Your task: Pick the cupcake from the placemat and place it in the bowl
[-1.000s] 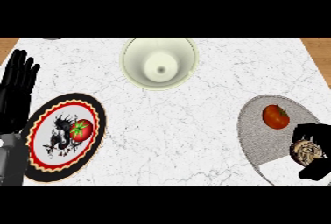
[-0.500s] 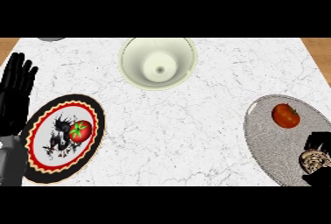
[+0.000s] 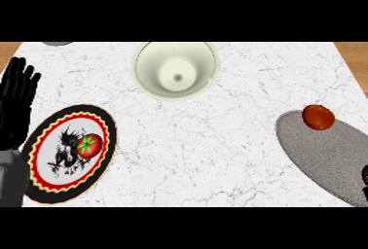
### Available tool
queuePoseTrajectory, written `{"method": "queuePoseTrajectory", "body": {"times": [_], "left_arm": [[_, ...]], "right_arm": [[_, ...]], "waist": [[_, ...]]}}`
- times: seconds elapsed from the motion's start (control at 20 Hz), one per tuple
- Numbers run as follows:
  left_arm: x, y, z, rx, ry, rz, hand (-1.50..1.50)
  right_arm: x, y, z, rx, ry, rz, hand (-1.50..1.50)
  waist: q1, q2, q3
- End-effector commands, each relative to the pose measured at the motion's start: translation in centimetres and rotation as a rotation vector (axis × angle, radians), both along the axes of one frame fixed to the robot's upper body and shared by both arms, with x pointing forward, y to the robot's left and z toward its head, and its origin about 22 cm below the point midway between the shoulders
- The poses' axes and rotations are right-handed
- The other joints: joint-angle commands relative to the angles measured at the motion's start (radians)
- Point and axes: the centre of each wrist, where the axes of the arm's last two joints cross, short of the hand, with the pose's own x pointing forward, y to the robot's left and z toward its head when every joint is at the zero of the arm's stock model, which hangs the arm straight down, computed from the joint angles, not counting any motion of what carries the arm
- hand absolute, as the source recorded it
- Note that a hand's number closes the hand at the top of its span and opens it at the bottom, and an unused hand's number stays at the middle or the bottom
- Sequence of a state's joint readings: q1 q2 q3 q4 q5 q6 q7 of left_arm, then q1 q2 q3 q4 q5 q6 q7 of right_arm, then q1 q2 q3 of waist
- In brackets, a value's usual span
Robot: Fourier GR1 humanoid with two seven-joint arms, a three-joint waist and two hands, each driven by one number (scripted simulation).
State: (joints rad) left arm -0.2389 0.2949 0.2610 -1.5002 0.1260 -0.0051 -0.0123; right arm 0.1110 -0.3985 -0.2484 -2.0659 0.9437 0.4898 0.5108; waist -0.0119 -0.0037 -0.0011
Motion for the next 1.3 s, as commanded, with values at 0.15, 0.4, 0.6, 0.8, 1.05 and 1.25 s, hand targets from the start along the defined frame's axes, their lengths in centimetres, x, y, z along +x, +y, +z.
{"method": "queuePoseTrajectory", "body": {"times": [0.15, 0.4, 0.6, 0.8, 1.05, 1.25], "left_arm": [[-0.2, 0.0, 0.7, 0.004, 0.000, -0.009, 0.00], [0.6, -0.4, 0.1, 0.000, 0.018, -0.023, 0.00], [-0.2, -2.4, -0.5, -0.010, -0.007, -0.033, 0.00], [0.9, -0.5, 1.5, 0.005, -0.006, -0.011, 0.00], [0.1, -1.0, 0.6, -0.001, -0.009, -0.035, 0.00], [0.6, -1.3, -0.3, -0.007, -0.001, -0.027, 0.00]], "right_arm": [[-2.7, 5.3, 7.5, 0.016, -0.231, 0.133, 1.50], [-1.5, 7.8, 10.8, 0.134, -0.377, 0.255, 1.50], [1.3, 11.3, 12.3, 0.270, -0.445, 0.295, 1.50], [4.5, 14.9, 15.8, 0.308, -0.410, 0.337, 1.50], [8.7, 18.3, 18.4, 0.382, -0.401, 0.326, 1.50], [11.1, 22.1, 17.7, 0.384, -0.305, 0.366, 1.50]], "waist": [[0.013, -0.001, -0.001], [0.018, 0.003, -0.002], [0.037, 0.002, -0.002], [0.031, 0.003, -0.002], [0.035, 0.003, -0.001], [0.027, 0.005, 0.000]]}}
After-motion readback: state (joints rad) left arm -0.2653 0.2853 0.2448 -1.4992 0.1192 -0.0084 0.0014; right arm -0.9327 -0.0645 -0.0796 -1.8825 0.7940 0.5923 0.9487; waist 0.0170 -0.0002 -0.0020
